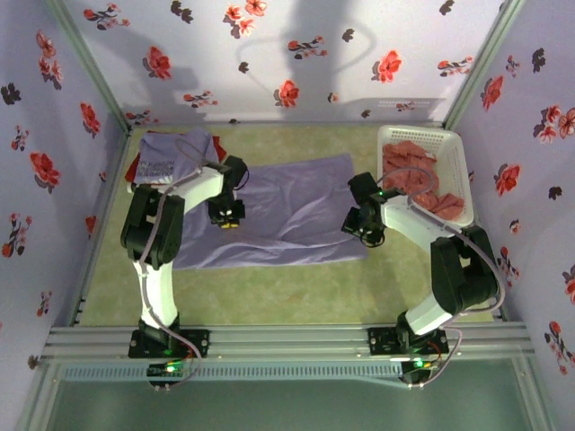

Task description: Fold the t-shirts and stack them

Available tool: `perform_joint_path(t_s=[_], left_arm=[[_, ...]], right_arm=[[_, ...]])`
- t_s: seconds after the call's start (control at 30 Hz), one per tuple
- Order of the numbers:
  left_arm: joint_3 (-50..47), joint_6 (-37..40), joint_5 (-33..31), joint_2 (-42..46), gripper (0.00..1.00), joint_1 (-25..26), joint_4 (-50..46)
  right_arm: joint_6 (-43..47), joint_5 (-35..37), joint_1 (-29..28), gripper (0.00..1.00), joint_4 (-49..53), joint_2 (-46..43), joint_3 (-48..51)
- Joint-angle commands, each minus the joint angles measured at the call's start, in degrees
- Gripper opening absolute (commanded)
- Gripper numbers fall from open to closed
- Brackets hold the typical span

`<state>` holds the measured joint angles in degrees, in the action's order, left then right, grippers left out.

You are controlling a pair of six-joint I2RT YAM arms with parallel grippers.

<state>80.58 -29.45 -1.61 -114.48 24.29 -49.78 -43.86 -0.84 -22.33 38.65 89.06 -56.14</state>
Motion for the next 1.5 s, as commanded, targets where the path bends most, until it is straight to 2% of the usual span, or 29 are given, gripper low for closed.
perform_joint_path(t_s=[0.0, 0.03, 0.23, 0.57, 1.1, 1.13, 1.17, 1.2, 1.27, 1.33, 1.47], left_arm=[[0.2, 0.1, -2.1, -0.1, 0.02, 0.4, -1.2], [0.6, 0.2, -2.9, 0.3, 0.0, 0.4, -1.4], [2.4, 0.7, -6.3, 3.5, 0.0, 0.1, -2.2], [1.3, -0.4, -7.9, 5.5, 0.0, -1.9, -0.4], [3.7, -1.1, -2.4, -1.4, 0.0, -4.2, 0.3], [3.6, -1.1, -2.3, -1.5, 0.02, -4.2, 0.3], [3.4, -1.0, -2.2, -1.3, 0.08, -4.1, 0.4], [3.3, -0.9, -2.1, -0.8, 0.17, -3.9, 0.4], [2.9, -1.2, -1.9, 1.5, 0.41, -3.7, 0.1], [2.7, -0.9, -1.7, 4.5, 0.46, -3.7, -0.4], [4.1, -0.6, -2.2, 8.4, 0.49, -4.1, -3.2]], right_arm=[[0.9, -0.2, 0.7, 0.57, -0.4, 0.5, 0.3], [0.9, -0.3, 0.7, 0.59, -0.7, 0.6, 0.2], [0.5, -2.3, 0.6, 0.6, -1.2, 0.2, -0.9], [-0.5, -5.2, 0.4, 0.63, -4.6, 0.5, -0.5], [-3.1, -8.8, 0.3, 0.65, -9.0, 3.9, -0.6], [-2.7, -8.9, 0.3, 0.65, -8.8, 4.5, -1.1], [-2.5, -9.6, 0.3, 0.65, -8.3, 5.1, -1.8], [-2.5, -11.2, 0.3, 0.64, -7.2, 5.7, -2.5], [-2.6, -14.8, -0.7, 0.64, -5.3, 5.7, -2.5], [-2.0, -14.7, -2.5, 0.64, -4.5, 4.1, -1.5], [-1.4, -13.5, -3.3, 0.63, -4.1, 3.3, -0.2]])
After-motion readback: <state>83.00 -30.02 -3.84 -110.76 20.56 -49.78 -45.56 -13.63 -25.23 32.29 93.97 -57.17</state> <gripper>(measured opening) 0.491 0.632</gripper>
